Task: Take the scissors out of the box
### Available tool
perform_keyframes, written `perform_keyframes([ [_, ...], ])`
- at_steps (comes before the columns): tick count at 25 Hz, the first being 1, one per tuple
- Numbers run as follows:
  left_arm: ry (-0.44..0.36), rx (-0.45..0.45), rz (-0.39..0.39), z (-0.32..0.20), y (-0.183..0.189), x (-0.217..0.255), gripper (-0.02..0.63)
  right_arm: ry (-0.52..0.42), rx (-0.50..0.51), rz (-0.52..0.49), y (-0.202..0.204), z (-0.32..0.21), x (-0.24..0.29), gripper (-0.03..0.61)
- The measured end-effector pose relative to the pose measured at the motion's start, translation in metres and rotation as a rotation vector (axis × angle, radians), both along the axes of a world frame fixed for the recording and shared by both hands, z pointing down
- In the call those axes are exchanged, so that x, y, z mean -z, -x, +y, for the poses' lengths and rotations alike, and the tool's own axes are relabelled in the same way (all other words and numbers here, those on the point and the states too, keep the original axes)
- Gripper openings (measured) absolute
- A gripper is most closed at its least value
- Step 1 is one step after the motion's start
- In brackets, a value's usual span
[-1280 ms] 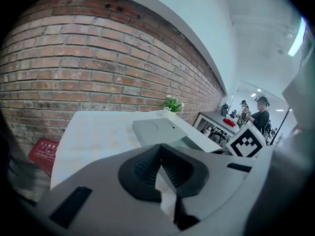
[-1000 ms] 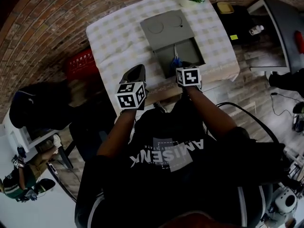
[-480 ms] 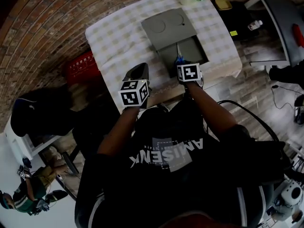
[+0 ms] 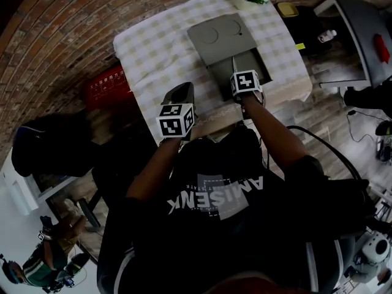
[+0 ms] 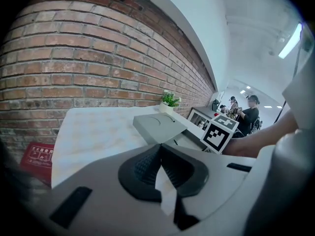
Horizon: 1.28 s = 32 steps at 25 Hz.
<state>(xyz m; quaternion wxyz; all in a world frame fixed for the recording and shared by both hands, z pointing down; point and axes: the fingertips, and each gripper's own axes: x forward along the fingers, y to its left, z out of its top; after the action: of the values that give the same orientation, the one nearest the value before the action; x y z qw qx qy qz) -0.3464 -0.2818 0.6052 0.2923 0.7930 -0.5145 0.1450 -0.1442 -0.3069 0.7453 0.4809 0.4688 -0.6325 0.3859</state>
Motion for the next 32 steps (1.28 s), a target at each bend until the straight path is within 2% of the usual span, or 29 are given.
perform_keyframes([
  [13, -0.028, 0.041, 0.051, 0.009, 0.021, 0.01, 0.012, 0.14, 0.03, -0.014, 0.005, 0.003, -0.009, 0.178],
  [23, -0.039, 0.052, 0.064, 0.017, 0.021, 0.014, 0.012, 0.131, 0.022, -0.02, -0.001, 0.003, -0.006, 0.12],
  [32, -0.05, 0.041, 0.066, 0.016, 0.015, 0.02, 0.012, 0.135, 0.027, -0.029, -0.002, 0.0, -0.007, 0.114],
])
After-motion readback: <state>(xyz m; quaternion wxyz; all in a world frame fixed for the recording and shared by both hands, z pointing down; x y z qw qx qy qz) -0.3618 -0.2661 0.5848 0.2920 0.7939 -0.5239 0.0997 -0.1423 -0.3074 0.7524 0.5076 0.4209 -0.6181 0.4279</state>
